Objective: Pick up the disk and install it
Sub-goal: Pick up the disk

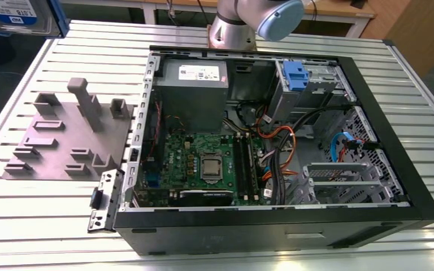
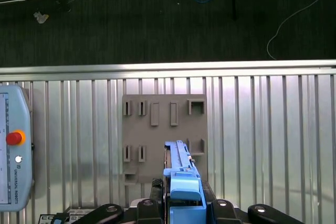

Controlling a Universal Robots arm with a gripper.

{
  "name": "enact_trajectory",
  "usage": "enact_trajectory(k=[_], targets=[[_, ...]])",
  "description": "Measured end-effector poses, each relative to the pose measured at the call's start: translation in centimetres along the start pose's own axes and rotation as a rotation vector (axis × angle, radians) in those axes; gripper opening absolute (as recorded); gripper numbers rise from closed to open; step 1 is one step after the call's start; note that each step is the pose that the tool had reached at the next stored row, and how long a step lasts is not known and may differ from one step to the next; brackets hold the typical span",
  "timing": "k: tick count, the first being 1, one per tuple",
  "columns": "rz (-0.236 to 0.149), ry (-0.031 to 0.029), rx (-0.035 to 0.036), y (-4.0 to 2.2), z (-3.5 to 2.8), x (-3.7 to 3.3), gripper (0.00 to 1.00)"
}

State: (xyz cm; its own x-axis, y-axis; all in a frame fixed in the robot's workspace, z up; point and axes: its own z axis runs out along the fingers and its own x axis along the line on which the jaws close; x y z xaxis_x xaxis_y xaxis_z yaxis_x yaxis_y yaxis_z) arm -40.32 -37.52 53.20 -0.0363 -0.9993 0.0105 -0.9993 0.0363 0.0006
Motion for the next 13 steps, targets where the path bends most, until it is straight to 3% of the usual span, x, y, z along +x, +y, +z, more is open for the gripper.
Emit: enact_trajectory(k=[7,13], targets=[[0.0,-0.0001,0.0001,-0.78,0.0,-0.01,0.36],[0.001,-0.0001,0.0001,-0.98,0.02,0.69,0.36]])
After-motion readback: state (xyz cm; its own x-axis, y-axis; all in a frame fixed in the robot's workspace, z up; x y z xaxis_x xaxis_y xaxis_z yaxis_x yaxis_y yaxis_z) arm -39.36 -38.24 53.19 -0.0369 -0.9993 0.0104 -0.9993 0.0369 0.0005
